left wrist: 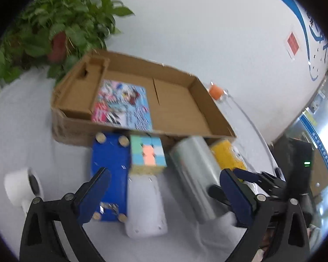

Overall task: Organize rigid objects
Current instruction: 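Grasp the silver tin can with both grippers and lift it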

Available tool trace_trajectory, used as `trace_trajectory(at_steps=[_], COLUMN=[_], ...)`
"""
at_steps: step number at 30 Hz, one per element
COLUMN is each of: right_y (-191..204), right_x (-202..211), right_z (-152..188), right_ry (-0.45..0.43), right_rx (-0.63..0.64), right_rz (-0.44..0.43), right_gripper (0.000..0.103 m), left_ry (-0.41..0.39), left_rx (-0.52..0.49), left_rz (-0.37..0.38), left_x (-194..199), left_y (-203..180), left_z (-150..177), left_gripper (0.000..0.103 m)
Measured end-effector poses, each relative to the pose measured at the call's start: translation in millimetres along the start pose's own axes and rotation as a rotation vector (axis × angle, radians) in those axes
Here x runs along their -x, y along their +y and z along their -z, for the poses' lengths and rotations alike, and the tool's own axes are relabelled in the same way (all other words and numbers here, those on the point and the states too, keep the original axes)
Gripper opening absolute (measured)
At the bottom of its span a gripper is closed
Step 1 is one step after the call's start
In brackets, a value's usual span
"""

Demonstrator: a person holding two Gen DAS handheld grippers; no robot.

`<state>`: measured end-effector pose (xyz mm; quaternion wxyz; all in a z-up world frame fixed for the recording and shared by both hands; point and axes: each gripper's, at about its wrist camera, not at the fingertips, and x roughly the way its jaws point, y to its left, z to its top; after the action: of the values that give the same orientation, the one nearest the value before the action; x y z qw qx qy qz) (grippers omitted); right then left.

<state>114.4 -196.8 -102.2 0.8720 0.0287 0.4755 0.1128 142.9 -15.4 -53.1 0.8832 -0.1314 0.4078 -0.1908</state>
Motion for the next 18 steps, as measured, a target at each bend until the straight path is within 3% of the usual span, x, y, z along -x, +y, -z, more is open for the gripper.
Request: trace_trajectory(at_steps=[1,5,9,11,13,16,18], right_y=[0,15,13,8,-2,0,12], right_x=[-5,10,34,40,34,8,-4], right_z=[6,35,72,83,87,91,87], right_ry=[0.025,0.016,0.146,0.197,0.232,0.320,0.343], right_rx=[-0.013,-0.001,-0.013,-0.062,-0.116,-0.168,-0.145], right_rz=[0.014,-0.008,-0.241,-0.348,-0.403,-0.501,-0.509], right_gripper=[0.075,0.076,0.077,0.083,0.090,0.090,0.089], left_ry=[0.019,0.145,0.262,0.332,0.378,0.438,0.464], left_rx=[0.008,0.083,0.167,0.189,0.202,0.228,0.254], left_rz=[0.020,0.161,0.271,0.313,0.323,0.299,0.299], left_x=[-3,-13,-31,-42,-51,-64,-71], left_y=[-2,-4,-7,-12,-17,-17,-14], left_z=[4,25,53,68,80,93,98], left_gripper=[0.099,0.099,0.099,0.099,0.099,0.095,0.087])
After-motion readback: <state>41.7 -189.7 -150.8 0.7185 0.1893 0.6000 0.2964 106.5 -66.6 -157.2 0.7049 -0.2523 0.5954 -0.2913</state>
